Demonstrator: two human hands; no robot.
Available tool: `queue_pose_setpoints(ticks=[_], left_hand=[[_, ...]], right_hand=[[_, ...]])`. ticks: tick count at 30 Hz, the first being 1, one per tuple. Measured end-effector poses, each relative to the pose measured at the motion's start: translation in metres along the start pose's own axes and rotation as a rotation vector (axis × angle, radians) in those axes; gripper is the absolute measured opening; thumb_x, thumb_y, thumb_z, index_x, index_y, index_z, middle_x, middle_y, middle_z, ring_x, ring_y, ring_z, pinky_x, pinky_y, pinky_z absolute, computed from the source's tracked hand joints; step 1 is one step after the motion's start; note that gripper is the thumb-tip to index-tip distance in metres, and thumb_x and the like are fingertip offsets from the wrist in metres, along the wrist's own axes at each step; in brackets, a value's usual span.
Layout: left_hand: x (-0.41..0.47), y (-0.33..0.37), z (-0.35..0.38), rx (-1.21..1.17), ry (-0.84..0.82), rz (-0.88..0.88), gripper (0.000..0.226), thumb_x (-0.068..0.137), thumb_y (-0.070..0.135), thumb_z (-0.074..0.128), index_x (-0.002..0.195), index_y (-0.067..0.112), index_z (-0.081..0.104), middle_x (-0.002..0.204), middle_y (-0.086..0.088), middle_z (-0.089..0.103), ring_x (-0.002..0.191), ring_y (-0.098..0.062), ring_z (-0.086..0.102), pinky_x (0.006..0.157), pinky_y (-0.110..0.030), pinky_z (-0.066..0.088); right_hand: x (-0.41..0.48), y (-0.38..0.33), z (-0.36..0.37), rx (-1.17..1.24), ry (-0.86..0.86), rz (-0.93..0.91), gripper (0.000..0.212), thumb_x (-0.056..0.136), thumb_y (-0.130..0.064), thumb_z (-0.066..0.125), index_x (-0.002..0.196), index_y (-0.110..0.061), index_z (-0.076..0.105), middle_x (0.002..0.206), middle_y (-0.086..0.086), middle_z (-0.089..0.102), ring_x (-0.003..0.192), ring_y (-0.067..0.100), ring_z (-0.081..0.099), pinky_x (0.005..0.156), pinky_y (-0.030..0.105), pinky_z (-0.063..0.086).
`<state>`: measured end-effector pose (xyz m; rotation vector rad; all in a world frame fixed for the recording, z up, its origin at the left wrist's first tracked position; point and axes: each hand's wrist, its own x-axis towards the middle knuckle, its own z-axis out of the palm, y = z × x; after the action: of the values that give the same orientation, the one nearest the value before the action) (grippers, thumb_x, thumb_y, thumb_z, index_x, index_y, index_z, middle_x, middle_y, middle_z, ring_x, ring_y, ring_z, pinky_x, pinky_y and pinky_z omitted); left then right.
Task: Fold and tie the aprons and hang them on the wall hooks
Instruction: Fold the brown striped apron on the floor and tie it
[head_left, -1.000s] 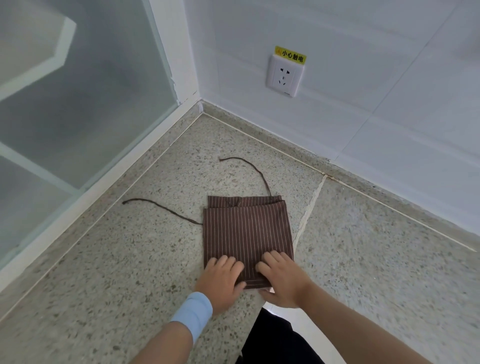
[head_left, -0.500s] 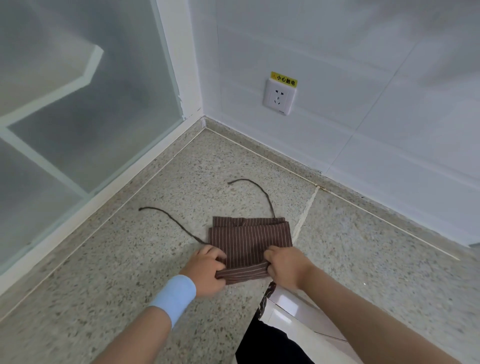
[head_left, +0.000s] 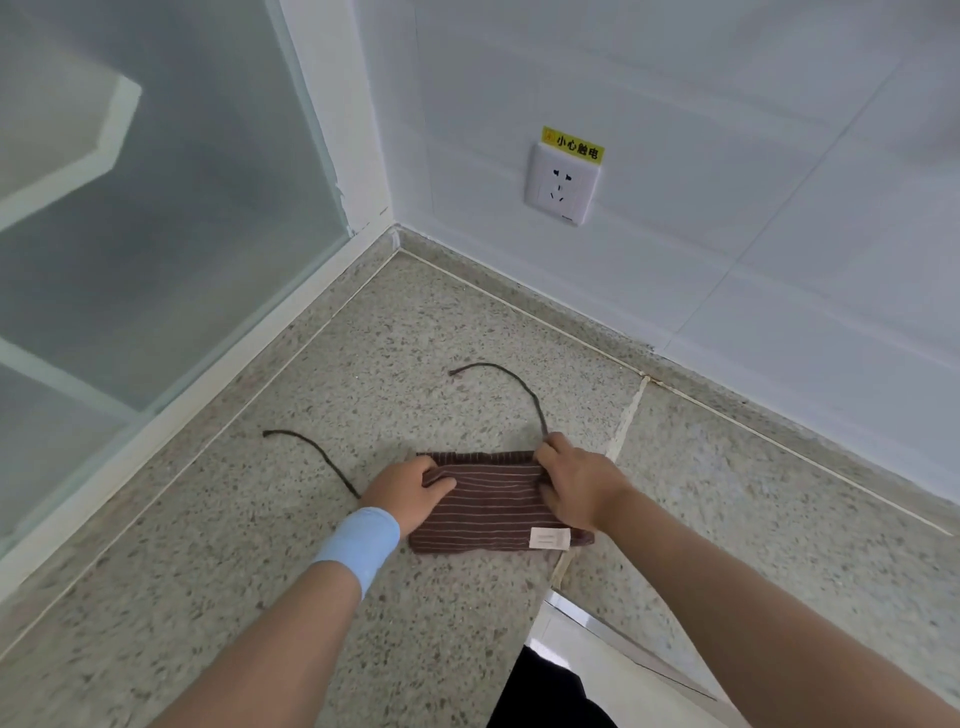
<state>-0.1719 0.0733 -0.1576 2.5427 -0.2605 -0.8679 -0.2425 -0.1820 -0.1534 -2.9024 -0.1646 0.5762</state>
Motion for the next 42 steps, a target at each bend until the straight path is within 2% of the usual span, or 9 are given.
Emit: queue_pose_setpoints(ticks=[7, 10, 14, 19, 25, 32, 36, 40, 42], left_hand=[[0.002, 0.017, 0.036, 0.383, 0.519, 0.331, 0.041, 0.08, 0.011, 0.07, 0.119, 0.019, 0.062, 0.13, -0.007, 0.055, 0.12, -0.029, 0.051, 0.1, -0.046, 0.045], [0.004, 0.035, 0.057, 0.477, 0.315, 0.54, 0.05, 0.09, 0.011, 0.054, 0.139, 0.022, 0.048, 0.153, -0.005, 0.037, 0.142, -0.029, 0.032, 0.116, -0.05, 0.027], [0.011, 0.032, 0.075, 0.576, 0.083, 0.336, 0.069, 0.099, 0.021, 0.045, 0.156, 0.029, 0.006, 0.165, 0.003, -0.008, 0.151, -0.025, -0.008, 0.12, -0.057, 0.0], [0.021, 0.02, 0.082, 0.563, 0.112, 0.336, 0.055, 0.105, 0.038, 0.025, 0.156, 0.03, 0.009, 0.165, 0.006, -0.007, 0.151, -0.023, -0.011, 0.12, -0.054, -0.006], [0.026, -0.014, 0.073, 0.572, 0.154, 0.366, 0.061, 0.1, 0.05, 0.023, 0.156, 0.028, 0.018, 0.164, -0.006, 0.01, 0.151, -0.029, 0.012, 0.117, -0.047, 0.011], [0.005, -0.021, 0.063, 0.574, 0.281, 0.286, 0.067, 0.09, 0.042, 0.051, 0.149, 0.013, 0.037, 0.156, -0.015, 0.034, 0.145, -0.035, 0.029, 0.115, -0.053, 0.017], [-0.011, 0.008, 0.072, 0.646, 0.255, 0.546, 0.043, 0.061, 0.013, 0.078, 0.101, 0.023, 0.064, 0.093, 0.0, 0.059, 0.086, -0.023, 0.051, 0.073, -0.035, 0.042], [-0.016, 0.017, 0.066, 0.616, 0.07, 0.414, 0.041, 0.076, 0.016, 0.062, 0.115, 0.021, 0.05, 0.113, -0.001, 0.048, 0.105, -0.025, 0.046, 0.084, -0.039, 0.037], [-0.02, 0.014, 0.065, 0.572, 0.077, 0.352, 0.036, 0.082, 0.033, 0.053, 0.116, 0.024, 0.047, 0.115, 0.003, 0.046, 0.108, -0.024, 0.044, 0.085, -0.039, 0.036]], right_hand=[[0.031, 0.011, 0.002, -0.029, -0.009, 0.02, 0.026, 0.101, -0.036, 0.047, 0.119, -0.019, 0.052, 0.119, 0.003, 0.054, 0.105, 0.024, 0.057, 0.082, 0.036, 0.05], [0.038, 0.007, 0.0, -0.097, -0.038, 0.014, 0.026, 0.102, -0.036, 0.047, 0.119, -0.018, 0.051, 0.118, 0.002, 0.054, 0.105, 0.023, 0.056, 0.079, 0.036, 0.049], [0.033, -0.012, 0.012, -0.353, 0.14, 0.075, 0.034, 0.095, -0.025, 0.047, 0.126, -0.012, 0.047, 0.129, 0.013, 0.052, 0.115, 0.032, 0.05, 0.091, 0.041, 0.044], [0.013, -0.029, 0.063, -0.225, 0.211, -0.131, 0.059, 0.097, -0.035, 0.037, 0.15, -0.008, 0.036, 0.16, 0.018, 0.026, 0.148, 0.037, 0.025, 0.12, 0.054, 0.023], [0.006, 0.002, 0.077, -0.067, 0.091, -0.027, 0.067, 0.102, -0.054, 0.024, 0.159, -0.02, 0.015, 0.167, 0.007, 0.002, 0.154, 0.023, 0.002, 0.12, 0.043, 0.007], [0.005, 0.013, 0.06, -0.082, 0.122, -0.109, 0.061, 0.098, -0.036, 0.037, 0.156, -0.021, 0.026, 0.164, 0.009, 0.017, 0.152, 0.025, 0.017, 0.124, 0.042, 0.018], [0.004, -0.003, 0.047, -0.139, 0.199, -0.184, 0.033, 0.08, -0.018, 0.063, 0.112, -0.026, 0.061, 0.127, 0.008, 0.056, 0.116, 0.029, 0.054, 0.1, 0.04, 0.045], [-0.004, -0.015, 0.045, -0.08, 0.157, -0.208, 0.013, 0.087, -0.03, 0.055, 0.098, -0.026, 0.062, 0.097, -0.002, 0.053, 0.086, 0.019, 0.056, 0.075, 0.032, 0.045], [-0.01, -0.013, 0.049, -0.043, 0.127, -0.188, 0.034, 0.084, -0.054, 0.049, 0.1, -0.027, 0.061, 0.098, -0.006, 0.053, 0.087, 0.015, 0.053, 0.076, 0.031, 0.045]])
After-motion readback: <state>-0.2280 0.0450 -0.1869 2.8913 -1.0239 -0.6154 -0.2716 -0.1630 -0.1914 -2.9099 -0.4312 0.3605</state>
